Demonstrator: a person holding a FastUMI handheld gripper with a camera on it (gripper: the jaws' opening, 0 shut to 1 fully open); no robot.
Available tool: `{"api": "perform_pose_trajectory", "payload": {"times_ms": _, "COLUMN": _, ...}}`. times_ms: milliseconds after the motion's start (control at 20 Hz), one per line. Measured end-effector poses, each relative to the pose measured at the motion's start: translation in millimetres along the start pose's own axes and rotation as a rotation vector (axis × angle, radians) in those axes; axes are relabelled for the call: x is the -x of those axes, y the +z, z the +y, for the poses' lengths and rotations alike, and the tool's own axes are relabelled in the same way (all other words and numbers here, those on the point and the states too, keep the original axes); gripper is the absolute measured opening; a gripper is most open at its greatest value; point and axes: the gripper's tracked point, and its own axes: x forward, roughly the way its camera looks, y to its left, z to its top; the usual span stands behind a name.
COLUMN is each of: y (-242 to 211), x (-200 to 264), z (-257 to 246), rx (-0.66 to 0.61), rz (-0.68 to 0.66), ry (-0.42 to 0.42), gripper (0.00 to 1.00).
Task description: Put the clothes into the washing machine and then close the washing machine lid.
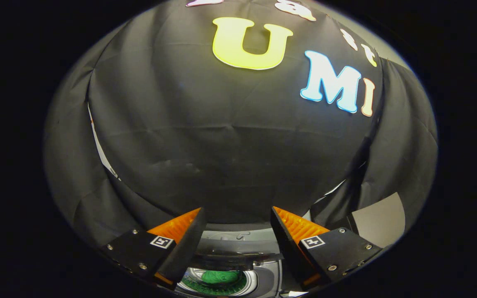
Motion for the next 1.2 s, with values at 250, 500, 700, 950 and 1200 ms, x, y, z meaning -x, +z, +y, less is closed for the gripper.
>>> {"api": "perform_pose_trajectory", "payload": {"times_ms": 250, "y": -8.8, "x": -11.2, "z": 7.2, "rx": -0.006, "rz": 0.042, "ry": 0.029, "gripper": 0.96}}
{"api": "perform_pose_trajectory", "payload": {"times_ms": 500, "y": -30.6, "x": -22.4, "z": 12.6, "rx": 0.000, "rz": 0.107, "ry": 0.047, "gripper": 0.96}}
{"api": "perform_pose_trajectory", "payload": {"times_ms": 700, "y": -33.5, "x": -20.7, "z": 15.5, "rx": -0.063, "rz": 0.126, "ry": 0.081, "gripper": 0.96}}
{"api": "perform_pose_trajectory", "payload": {"times_ms": 950, "y": -45.2, "x": -22.7, "z": 24.3, "rx": -0.114, "rz": 0.132, "ry": 0.098, "gripper": 0.96}}
{"api": "perform_pose_trajectory", "payload": {"times_ms": 1200, "y": -44.2, "x": -20.3, "z": 24.4, "rx": -0.114, "rz": 0.119, "ry": 0.096, "gripper": 0.97}}
